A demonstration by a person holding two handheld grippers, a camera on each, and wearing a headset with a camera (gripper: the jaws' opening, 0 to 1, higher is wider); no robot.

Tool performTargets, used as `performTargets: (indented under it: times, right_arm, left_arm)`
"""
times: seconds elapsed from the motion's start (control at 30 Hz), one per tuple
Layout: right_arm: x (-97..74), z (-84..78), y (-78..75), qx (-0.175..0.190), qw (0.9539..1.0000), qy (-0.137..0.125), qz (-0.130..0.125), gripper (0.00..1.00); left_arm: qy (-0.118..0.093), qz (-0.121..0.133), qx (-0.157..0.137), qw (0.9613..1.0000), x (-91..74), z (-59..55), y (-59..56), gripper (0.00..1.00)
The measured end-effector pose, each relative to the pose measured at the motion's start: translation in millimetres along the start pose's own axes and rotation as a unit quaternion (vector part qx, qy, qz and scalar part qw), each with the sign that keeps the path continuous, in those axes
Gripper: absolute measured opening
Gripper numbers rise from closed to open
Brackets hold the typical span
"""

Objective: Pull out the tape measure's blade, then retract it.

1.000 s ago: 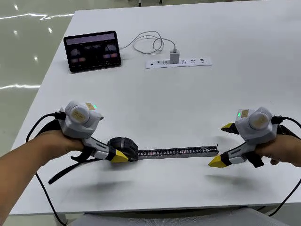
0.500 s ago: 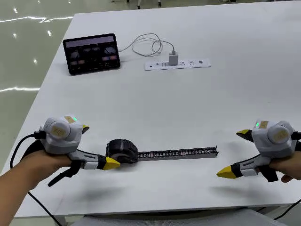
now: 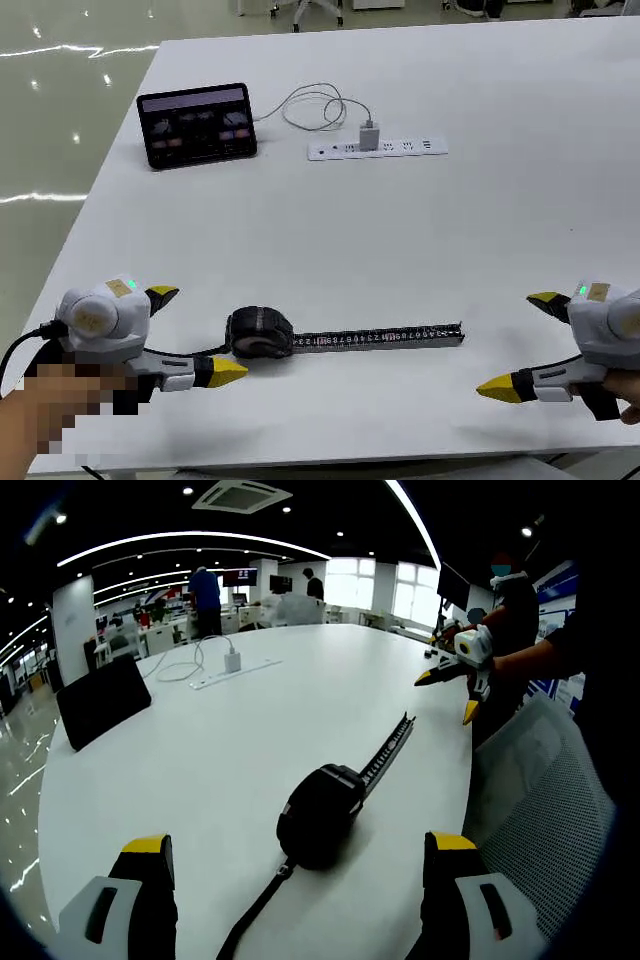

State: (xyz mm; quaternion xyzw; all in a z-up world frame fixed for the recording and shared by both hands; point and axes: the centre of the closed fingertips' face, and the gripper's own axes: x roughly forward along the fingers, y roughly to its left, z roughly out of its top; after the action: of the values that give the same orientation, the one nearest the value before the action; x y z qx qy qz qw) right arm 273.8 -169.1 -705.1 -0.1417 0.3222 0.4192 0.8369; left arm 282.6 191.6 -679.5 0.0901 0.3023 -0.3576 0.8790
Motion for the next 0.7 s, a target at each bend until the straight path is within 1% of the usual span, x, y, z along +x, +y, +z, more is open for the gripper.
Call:
performTargets:
  times: [0.07, 0.13, 0.2, 0.23, 0.27, 0.33, 0.4, 0.5, 0.6, 0.7]
  right_arm:
    - [-1.2, -2.5, 0.6, 0.000, 1.0000, -0.002, -0.001, 1.00]
    - [-2.6, -6.6, 3.9, -0.001, 1.0000, 0.003, 0.003, 1.00]
    - [-5.8, -8.2, 6.6, -0.004, 1.0000, 0.004, 0.002, 1.00]
    - [-8.0, -8.6, 7.7, -0.006, 1.0000, 0.004, 0.001, 1.00]
    - [-9.4, -9.1, 7.2, -0.007, 1.0000, 0.002, -0.001, 1.00]
    - [-13.7, -9.0, 6.5, -0.006, 1.0000, -0.002, -0.006, 1.00]
    - [-17.0, -9.3, 5.7, -0.007, 0.9999, -0.005, -0.011, 1.00]
    - [-22.8, -9.5, 4.6, -0.006, 0.9998, -0.010, -0.017, 1.00]
    - [-26.1, -12.8, 1.9, 0.002, 0.9997, -0.009, -0.022, 1.00]
    - [-27.7, -13.8, 2.1, 0.004, 0.9995, -0.013, -0.028, 1.00]
  left_arm:
    - [0.006, 0.001, 0.001, 1.0000, -0.6, -3.1, -1.0, 1.00]
    - [0.012, 0.001, 0.003, 0.9999, -0.9, -7.5, -1.8, 1.00]
    - [0.013, 0.002, 0.003, 0.9999, -2.4, -7.8, -1.4, 1.00]
    - [0.008, 0.005, -0.005, 0.9999, -4.2, -6.0, -0.9, 1.00]
    - [0.004, 0.007, -0.007, 0.9999, -5.4, -4.0, -1.1, 1.00]
    - [-0.001, 0.010, -0.006, 0.9999, -7.3, -0.8, -4.0, 1.00]
    - [-0.001, 0.011, -0.003, 0.9999, -8.6, -0.4, -7.1, 1.00]
    - [0.000, 0.013, -0.009, 0.9999, -9.0, -5.1, -8.0, 1.00]
    - [0.001, 0.017, -0.017, 0.9997, -9.2, -10.9, -5.6, 1.00]
    - [0.001, 0.019, -0.016, 0.9997, -9.7, -12.1, -6.1, 1.00]
